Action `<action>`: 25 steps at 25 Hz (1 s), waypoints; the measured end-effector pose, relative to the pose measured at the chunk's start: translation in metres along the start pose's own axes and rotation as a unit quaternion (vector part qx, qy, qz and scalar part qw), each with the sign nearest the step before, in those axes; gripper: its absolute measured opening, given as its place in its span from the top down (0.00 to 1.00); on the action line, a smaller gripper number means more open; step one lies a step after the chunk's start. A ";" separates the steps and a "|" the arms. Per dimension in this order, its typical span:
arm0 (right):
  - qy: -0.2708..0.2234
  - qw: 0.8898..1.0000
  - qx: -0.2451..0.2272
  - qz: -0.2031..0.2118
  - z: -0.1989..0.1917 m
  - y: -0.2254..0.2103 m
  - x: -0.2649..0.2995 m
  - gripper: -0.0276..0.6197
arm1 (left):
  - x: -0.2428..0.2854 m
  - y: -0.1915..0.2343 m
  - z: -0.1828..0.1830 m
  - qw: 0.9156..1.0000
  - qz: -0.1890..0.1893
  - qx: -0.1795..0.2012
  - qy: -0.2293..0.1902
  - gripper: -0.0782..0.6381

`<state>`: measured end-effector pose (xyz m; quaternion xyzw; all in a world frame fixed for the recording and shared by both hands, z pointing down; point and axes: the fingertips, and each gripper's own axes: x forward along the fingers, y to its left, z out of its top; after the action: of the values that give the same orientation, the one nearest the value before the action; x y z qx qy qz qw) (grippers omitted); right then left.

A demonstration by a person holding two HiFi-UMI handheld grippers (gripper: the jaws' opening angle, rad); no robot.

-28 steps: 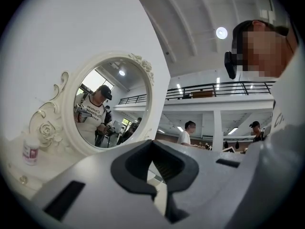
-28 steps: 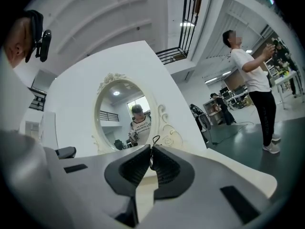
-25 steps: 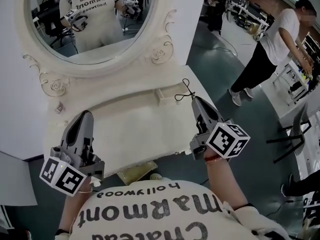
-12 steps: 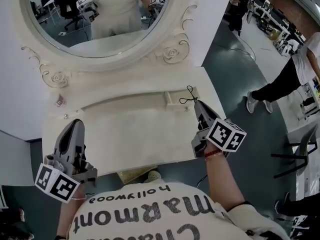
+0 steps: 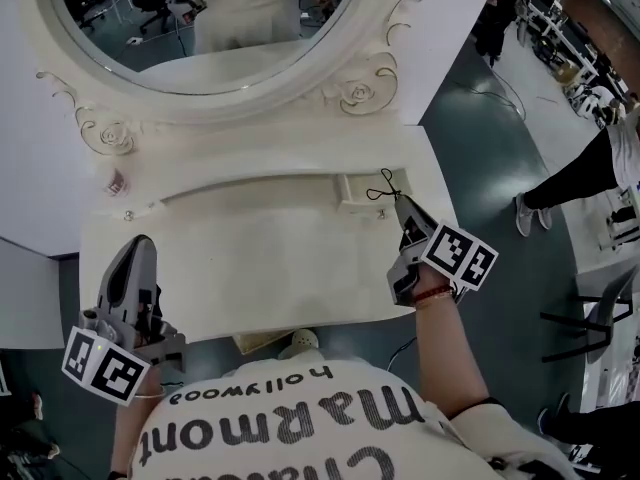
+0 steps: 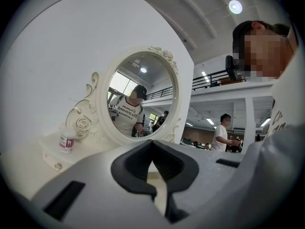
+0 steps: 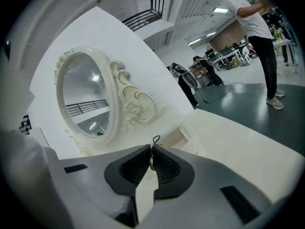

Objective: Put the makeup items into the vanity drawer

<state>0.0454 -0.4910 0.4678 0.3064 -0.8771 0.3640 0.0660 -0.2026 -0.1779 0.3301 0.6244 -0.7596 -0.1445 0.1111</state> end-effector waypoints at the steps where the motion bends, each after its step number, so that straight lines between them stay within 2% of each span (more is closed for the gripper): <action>1: 0.003 1.000 0.000 -0.005 0.000 -0.002 0.001 0.90 | 0.001 0.000 0.000 1.000 0.001 -0.001 -0.001 0.88; 5: 0.024 0.999 -0.009 -0.033 -0.002 -0.013 0.003 0.90 | 0.004 0.002 0.001 1.000 0.004 -0.008 -0.006 0.88; 10: 0.041 0.998 0.002 -0.057 -0.001 -0.025 0.008 0.90 | 0.010 0.001 -0.004 1.000 0.000 -0.013 -0.004 0.88; 14: 0.052 0.996 -0.013 -0.072 0.000 -0.027 0.014 0.90 | 0.012 0.003 -0.002 1.000 0.001 -0.015 -0.006 0.88; 21: 0.078 0.990 -0.079 -0.089 0.005 -0.021 0.032 0.90 | 0.003 0.017 -0.005 1.000 0.021 -0.021 -0.005 0.88; 25: 0.097 0.986 -0.106 -0.084 0.008 -0.013 0.041 0.90 | -0.004 0.021 -0.001 0.999 0.032 -0.019 -0.012 0.88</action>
<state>0.0206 -0.5233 0.4838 0.3339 -0.8712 0.2900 0.2132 -0.2202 -0.1704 0.3388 0.5955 -0.7777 -0.1629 0.1185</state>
